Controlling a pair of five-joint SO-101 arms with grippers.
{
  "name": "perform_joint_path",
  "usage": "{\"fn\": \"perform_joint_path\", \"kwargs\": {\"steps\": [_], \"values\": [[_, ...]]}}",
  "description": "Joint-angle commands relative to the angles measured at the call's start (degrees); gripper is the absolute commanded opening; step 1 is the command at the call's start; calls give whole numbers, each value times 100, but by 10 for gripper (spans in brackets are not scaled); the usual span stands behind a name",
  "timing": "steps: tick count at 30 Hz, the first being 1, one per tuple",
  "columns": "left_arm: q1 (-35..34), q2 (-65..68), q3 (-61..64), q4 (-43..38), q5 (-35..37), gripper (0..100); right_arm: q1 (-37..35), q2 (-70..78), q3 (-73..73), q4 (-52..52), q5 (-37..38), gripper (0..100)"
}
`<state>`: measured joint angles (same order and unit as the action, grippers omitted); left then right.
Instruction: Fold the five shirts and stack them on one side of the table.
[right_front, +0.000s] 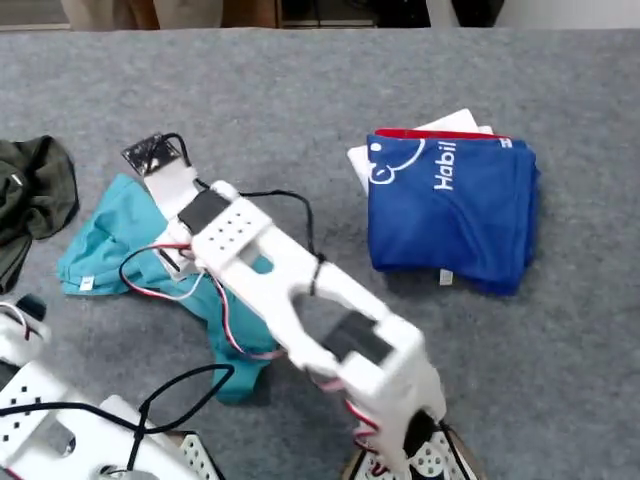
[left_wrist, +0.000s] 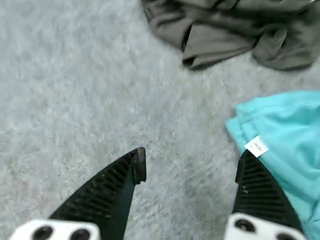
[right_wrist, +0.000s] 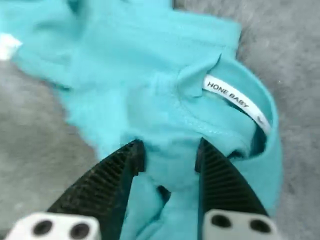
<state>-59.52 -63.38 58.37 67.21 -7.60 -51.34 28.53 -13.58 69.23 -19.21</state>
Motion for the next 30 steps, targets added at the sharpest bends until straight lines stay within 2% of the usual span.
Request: {"fn": "perform_joint_path", "kwargs": {"steps": [1,3,5,7,10,15,20,25,30], "values": [[-53,13,62,-105,-44,291,514,822,-866,70,44,169],[-53,13,70,-114,-26,291,787,1147,-1323,273,44,111],[-53,13,62,-114,-9,291,1015,1314,-1842,730,70,1],[-44,13,62,-114,0,291,1235,1385,-2378,1345,62,23],[-26,13,70,-114,0,293,1771,1411,-3134,1846,88,0],[220,13,79,-97,0,291,2923,1516,-3987,1618,88,2],[747,13,79,-79,9,289,3371,1789,-4215,1705,378,2],[1749,31,79,-114,246,293,3363,1912,-4224,1908,413,16],[2822,365,-62,-554,862,292,3371,1789,-4400,2004,404,184]]}}
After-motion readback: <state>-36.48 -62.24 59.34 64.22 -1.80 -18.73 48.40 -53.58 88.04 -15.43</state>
